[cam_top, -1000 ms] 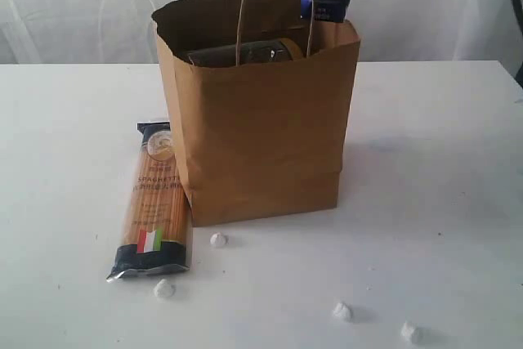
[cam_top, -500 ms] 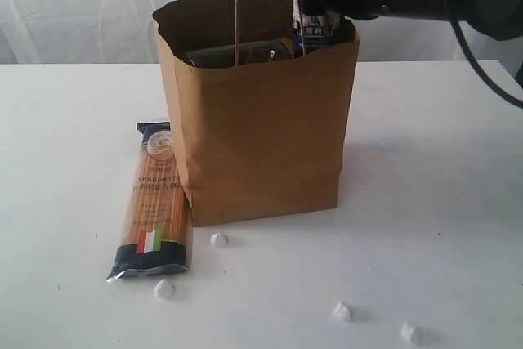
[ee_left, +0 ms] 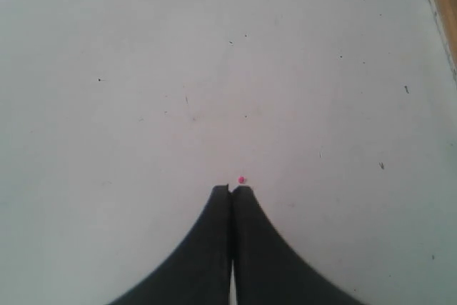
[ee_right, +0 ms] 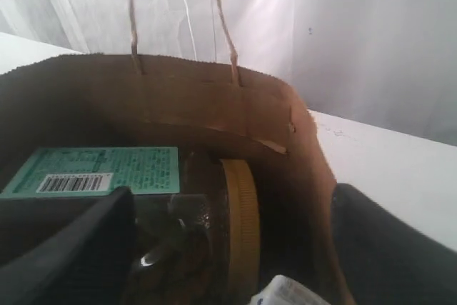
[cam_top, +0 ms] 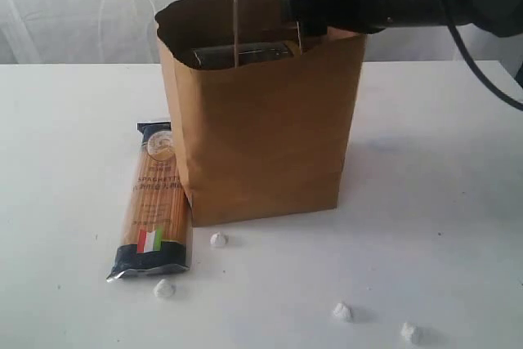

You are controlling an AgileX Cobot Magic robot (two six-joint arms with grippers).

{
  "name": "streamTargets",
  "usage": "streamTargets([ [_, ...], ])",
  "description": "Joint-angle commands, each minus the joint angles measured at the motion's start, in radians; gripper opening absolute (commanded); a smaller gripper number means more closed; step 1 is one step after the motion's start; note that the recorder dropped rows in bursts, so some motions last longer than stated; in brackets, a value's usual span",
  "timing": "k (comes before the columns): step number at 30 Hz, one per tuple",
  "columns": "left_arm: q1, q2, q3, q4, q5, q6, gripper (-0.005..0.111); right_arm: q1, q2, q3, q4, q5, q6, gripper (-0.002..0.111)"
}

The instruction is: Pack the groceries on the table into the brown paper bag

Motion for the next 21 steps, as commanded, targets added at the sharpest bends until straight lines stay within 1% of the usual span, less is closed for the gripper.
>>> streamTargets([
  [1, -0.006, -0.002, 0.005, -0.004, 0.002, -0.007, 0.0, -0.003, -0.008, -0.006, 0.0, -0.012, -0.001, 0.071],
  [8, -0.006, -0.002, 0.005, -0.004, 0.002, -0.007, 0.0, -0.003, -0.031, -0.006, 0.0, -0.01, 0.001, 0.071],
  [12, -0.006, -0.002, 0.005, -0.004, 0.002, -0.007, 0.0, -0.003, -0.124, -0.013, 0.0, -0.01, -0.004, 0.071],
  [14, -0.006, -0.002, 0.005, -0.004, 0.002, -0.007, 0.0, -0.005, -0.181, -0.017, -0.016, -0.005, -0.045, 0.069],
  [17, -0.006, -0.002, 0.005, -0.004, 0.002, -0.007, 0.0, -0.005, -0.276, -0.017, -0.112, 0.018, -0.072, 0.063],
  [18, -0.006, -0.002, 0.005, -0.004, 0.002, -0.007, 0.0, -0.005, -0.304, -0.017, -0.154, 0.041, -0.072, 0.059],
  [19, -0.006, -0.002, 0.005, -0.004, 0.002, -0.007, 0.0, -0.005, -0.33, -0.017, -0.201, 0.072, -0.072, 0.054],
  [21, -0.006, -0.002, 0.005, -0.004, 0.002, -0.007, 0.0, -0.007, -0.366, -0.017, -0.309, 0.153, -0.072, 0.04],
])
